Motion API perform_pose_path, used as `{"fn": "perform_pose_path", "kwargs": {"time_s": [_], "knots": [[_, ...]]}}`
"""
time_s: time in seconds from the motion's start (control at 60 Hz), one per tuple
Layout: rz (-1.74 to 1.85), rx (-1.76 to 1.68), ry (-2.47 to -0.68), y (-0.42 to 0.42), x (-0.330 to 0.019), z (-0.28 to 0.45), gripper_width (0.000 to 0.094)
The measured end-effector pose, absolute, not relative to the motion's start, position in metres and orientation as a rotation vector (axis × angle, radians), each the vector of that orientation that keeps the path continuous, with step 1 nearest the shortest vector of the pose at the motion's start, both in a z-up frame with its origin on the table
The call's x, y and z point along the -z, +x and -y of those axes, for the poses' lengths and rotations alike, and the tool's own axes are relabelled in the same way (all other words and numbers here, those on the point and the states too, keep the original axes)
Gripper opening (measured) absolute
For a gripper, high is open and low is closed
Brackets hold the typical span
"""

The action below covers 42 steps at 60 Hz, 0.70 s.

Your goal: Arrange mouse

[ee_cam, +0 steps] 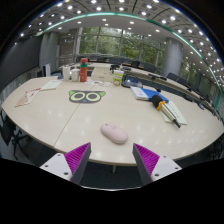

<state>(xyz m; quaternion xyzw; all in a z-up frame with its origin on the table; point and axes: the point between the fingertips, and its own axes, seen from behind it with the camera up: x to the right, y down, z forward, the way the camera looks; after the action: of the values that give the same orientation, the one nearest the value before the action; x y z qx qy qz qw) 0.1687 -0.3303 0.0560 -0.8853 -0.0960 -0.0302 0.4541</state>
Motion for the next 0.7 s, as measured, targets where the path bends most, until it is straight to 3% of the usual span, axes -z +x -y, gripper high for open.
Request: {"fn": "perform_pose_path", "kwargs": {"time_s": [0.283, 0.583, 0.7], "knots": [[0.217, 0.015, -2.194, 0.190, -0.002, 0.245, 0.0848], [0.213, -0.045, -2.191, 0.195, 0.007, 0.188, 0.0828], [0.190, -0.069, -2.191, 0.199, 0.008, 0.173, 0.0746]]}}
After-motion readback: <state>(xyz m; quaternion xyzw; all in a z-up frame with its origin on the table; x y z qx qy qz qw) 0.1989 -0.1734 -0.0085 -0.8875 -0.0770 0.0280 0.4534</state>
